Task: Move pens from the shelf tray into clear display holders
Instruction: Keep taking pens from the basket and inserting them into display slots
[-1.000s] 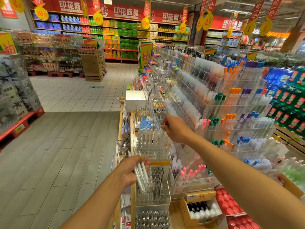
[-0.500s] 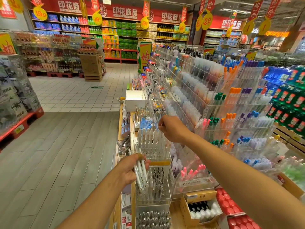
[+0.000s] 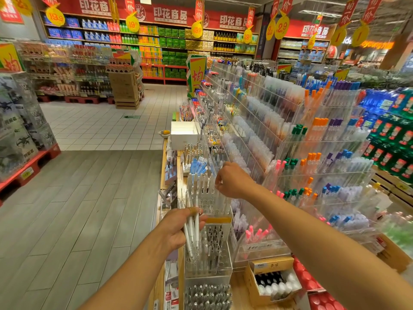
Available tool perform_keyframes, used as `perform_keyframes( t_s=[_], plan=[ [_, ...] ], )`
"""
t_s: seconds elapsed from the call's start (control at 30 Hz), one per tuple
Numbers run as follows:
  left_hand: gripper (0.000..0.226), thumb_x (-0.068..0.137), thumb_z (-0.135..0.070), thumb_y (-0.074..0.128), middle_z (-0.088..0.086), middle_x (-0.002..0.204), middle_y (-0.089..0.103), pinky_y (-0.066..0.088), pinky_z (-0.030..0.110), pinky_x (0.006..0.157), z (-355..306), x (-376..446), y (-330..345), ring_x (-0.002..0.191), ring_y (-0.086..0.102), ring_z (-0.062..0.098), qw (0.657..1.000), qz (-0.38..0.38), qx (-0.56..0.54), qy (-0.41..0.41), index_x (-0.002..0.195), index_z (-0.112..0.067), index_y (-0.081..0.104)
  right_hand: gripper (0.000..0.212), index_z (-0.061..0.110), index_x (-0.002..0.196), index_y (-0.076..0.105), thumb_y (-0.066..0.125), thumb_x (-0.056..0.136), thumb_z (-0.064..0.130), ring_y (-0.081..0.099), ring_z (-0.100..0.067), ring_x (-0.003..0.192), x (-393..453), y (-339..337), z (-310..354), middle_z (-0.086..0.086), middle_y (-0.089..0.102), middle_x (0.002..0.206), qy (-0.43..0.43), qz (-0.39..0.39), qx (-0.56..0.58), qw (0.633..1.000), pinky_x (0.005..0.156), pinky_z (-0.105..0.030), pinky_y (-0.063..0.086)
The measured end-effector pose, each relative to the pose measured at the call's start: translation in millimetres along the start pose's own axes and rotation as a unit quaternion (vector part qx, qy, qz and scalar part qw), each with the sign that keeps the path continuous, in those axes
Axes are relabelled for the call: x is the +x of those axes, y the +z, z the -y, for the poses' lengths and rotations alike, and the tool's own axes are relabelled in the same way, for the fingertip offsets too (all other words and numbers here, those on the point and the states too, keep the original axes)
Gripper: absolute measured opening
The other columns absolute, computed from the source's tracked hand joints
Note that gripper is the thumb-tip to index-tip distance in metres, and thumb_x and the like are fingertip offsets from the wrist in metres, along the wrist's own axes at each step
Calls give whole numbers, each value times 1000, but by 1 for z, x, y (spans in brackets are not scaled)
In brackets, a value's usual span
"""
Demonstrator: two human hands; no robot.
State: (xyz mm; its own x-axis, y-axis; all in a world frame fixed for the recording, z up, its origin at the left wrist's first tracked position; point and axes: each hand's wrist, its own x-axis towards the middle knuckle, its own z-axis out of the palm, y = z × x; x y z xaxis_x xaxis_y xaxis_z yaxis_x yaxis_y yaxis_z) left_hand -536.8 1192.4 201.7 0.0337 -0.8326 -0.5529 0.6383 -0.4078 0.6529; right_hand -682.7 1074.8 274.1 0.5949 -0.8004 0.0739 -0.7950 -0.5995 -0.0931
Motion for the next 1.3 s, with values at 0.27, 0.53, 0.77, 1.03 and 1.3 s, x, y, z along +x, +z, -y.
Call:
perform_keyframes(
  t_s=[0.27,0.53,0.77,1.03,1.3],
  plan=[
    [40,86,-3,65,20,77,70,59,30,50,-1,-6,10,59,70,24,996,70,-37,35,121,12,57,31,10,125,61,56,98,25,62,-11,69,-17,1,15,4,67,81,27,68,323,944,63,-26,54],
    [34,87,-9,66,23,81,71,59,32,52,2,-8,14,64,71,27,996,83,-9,44,111,14,63,11,4,98,60,58,97,14,54,-10,59,-26,18,6,-5,59,76,36,113,569,814,53,-21,45],
    [14,98,-5,55,19,68,67,58,33,47,8,-2,6,54,67,25,1000,8,-27,1,104,6,59,9,10,93,51,53,99,16,61,-11,55,-24,-4,-3,-6,65,75,48,-63,558,826,52,-25,49],
    [15,105,-7,43,25,81,67,58,34,44,11,-2,1,50,67,26,998,-52,-37,-4,110,4,51,12,16,93,43,48,102,23,55,-14,66,-31,-9,-12,4,58,74,-12,-126,294,947,58,-29,44],
    [20,103,-3,41,23,86,71,57,33,45,10,-8,3,54,69,25,999,-43,-6,0,116,10,49,14,12,95,42,48,101,22,58,-25,73,-30,3,-10,-5,60,78,-30,-97,257,961,65,-38,47]
  ],
)
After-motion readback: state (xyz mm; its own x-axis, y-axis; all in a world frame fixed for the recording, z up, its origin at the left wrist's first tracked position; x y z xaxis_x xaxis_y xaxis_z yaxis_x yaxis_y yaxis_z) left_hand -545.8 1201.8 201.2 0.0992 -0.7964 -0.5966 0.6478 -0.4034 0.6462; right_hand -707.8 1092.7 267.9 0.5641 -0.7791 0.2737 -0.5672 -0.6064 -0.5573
